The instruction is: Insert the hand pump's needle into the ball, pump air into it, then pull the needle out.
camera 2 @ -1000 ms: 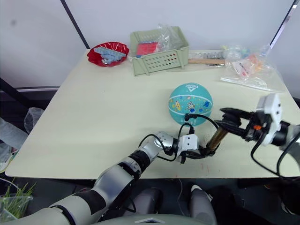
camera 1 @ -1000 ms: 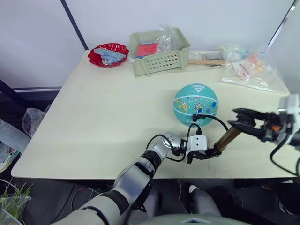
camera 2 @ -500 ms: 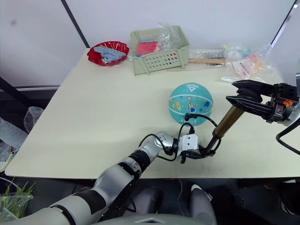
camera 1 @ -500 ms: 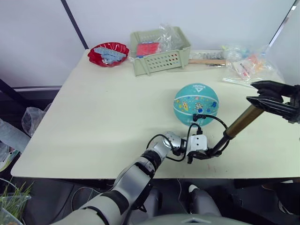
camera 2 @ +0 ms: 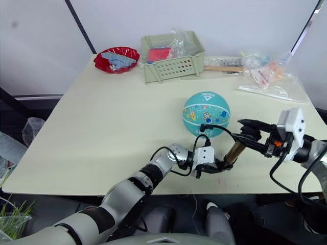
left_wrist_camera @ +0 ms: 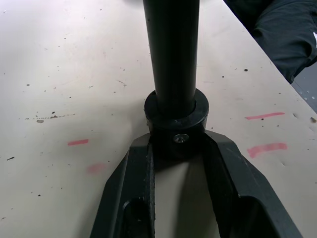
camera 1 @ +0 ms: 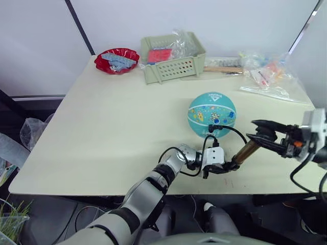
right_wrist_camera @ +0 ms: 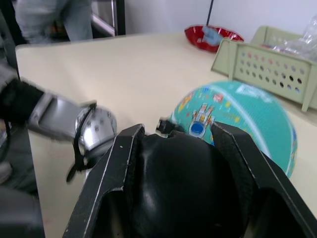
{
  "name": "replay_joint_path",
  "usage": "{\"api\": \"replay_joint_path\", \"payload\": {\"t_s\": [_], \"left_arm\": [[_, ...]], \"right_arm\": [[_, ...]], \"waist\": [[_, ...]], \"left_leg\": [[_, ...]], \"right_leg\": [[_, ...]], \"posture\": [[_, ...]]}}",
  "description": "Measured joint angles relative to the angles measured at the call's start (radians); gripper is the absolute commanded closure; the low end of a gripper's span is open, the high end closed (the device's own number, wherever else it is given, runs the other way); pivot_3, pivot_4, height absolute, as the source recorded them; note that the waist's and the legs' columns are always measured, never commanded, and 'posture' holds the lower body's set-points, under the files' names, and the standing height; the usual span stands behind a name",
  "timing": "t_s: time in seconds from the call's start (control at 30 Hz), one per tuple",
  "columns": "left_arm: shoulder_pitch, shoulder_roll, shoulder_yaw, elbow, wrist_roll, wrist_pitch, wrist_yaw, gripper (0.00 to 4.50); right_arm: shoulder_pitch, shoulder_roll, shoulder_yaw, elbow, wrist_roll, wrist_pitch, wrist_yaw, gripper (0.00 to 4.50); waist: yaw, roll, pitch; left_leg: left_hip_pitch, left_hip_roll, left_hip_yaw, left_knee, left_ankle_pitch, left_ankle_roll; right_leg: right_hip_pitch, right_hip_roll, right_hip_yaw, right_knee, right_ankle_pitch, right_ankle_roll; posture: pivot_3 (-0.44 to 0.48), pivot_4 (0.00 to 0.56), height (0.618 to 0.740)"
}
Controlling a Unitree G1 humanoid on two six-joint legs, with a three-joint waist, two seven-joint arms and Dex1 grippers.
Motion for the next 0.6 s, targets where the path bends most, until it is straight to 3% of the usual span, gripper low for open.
{"api": "replay_joint_path", "payload": {"t_s": [0.23, 0.43, 0.6], "left_arm": [[0.000, 0.001, -0.002, 0.001, 0.000, -0.001, 0.005, 3.52], [0.001, -0.001, -0.004, -0.005, 0.000, -0.004, 0.002, 3.52], [0.001, -0.006, -0.004, -0.013, -0.002, -0.008, -0.006, 3.52]], "right_arm": [[0.007, 0.062, 0.084, 0.080, -0.098, -0.088, -0.001, 2.87], [0.003, 0.053, 0.048, 0.074, -0.057, -0.074, 0.026, 2.87], [-0.015, -0.021, -0.004, 0.031, 0.012, 0.011, 0.040, 2.87]], "waist": [[-0.001, 0.000, -0.001], [0.000, 0.003, 0.001], [0.003, 0.011, 0.006]], "left_leg": [[0.001, 0.000, 0.000, 0.000, 0.000, 0.000], [0.000, 0.000, 0.000, 0.000, 0.000, 0.000], [-0.003, -0.001, 0.000, 0.000, 0.000, 0.000]], "right_leg": [[0.000, 0.000, 0.000, 0.000, 0.000, 0.000], [0.000, 0.000, 0.001, 0.000, 0.001, -0.001], [-0.002, -0.001, 0.000, 0.000, 0.001, -0.001]], "posture": [[0.000, 0.150, 0.740], [0.000, 0.150, 0.740], [0.000, 0.150, 0.740]]}}
